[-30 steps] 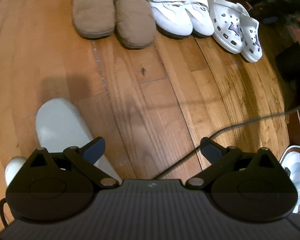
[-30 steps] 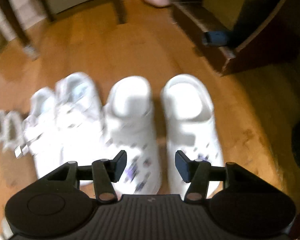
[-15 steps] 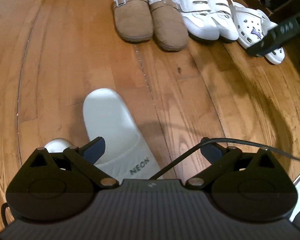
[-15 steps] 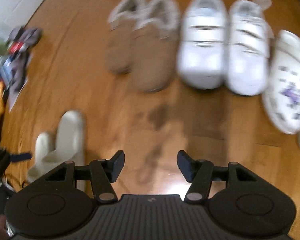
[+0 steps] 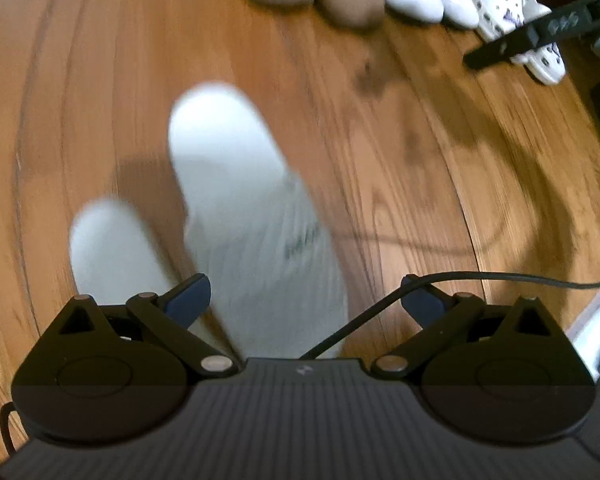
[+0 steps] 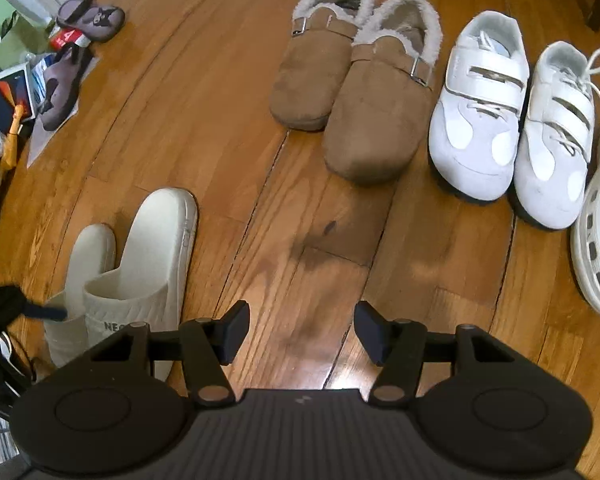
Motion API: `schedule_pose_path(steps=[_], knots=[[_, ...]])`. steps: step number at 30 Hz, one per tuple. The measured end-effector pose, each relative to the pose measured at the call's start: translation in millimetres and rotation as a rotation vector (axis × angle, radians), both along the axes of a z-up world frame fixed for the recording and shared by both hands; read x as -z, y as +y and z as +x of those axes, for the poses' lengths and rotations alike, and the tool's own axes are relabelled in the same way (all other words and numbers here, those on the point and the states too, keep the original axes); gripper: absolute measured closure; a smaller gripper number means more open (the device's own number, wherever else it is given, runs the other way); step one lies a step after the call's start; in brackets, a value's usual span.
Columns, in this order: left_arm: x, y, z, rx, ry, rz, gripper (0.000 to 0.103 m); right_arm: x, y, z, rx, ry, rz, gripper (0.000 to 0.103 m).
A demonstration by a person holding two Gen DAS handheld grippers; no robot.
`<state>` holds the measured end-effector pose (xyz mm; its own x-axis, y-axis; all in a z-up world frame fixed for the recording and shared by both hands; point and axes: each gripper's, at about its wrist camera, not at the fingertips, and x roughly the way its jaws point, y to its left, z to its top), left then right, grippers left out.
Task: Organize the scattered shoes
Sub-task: 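Move the right gripper back to the white NEON slides, then grasp both white NEON slides with the right gripper and lift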
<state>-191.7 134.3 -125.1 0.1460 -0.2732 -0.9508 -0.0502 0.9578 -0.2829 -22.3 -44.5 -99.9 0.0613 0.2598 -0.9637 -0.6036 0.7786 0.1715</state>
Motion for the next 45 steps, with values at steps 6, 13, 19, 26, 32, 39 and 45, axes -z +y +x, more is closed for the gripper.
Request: schedule_pose_path(steps=[6, 13, 19, 26, 32, 39, 45], knots=[[19.0, 26.3, -41.5, -0.069, 0.141, -0.201, 0.000, 10.2, 3.1, -14.3, -0.058, -0.014, -0.001, 0.044], [1.0, 80.5, -82.4, -0.281, 0.080, -0.239, 0.000, 17.4, 31.7, -29.8, -0.126, 0.141, 0.115, 0.044], [4.9, 113.6, -105.6, -0.454, 0.066, -0.190, 0.000, 20.8, 98.6, -43.8, -0.222, 0.291, 0.218, 0.044], [4.8, 89.3, -109.6, -0.203, 0.107, -0.295, 0.000, 39.1, 178.3, -54.4, -0.264, 0.371, 0.145, 0.028], [-2.7, 90.8, -113.4, -0.121, 0.103, -0.447, 0.000, 59.2, 193.0, -55.8, -0.221, 0.445, 0.121, 0.027], [-7.1, 144.8, -118.9, -0.424, -0.027, -0.514, 0.000, 88.3, 196.1, -48.1, -0.148, 0.514, 0.097, 0.026], [3.4, 167.6, -130.0, -0.608, 0.005, -0.379, 0.000, 115.6, 203.7, -59.9, -0.124, 0.591, 0.052, 0.025]])
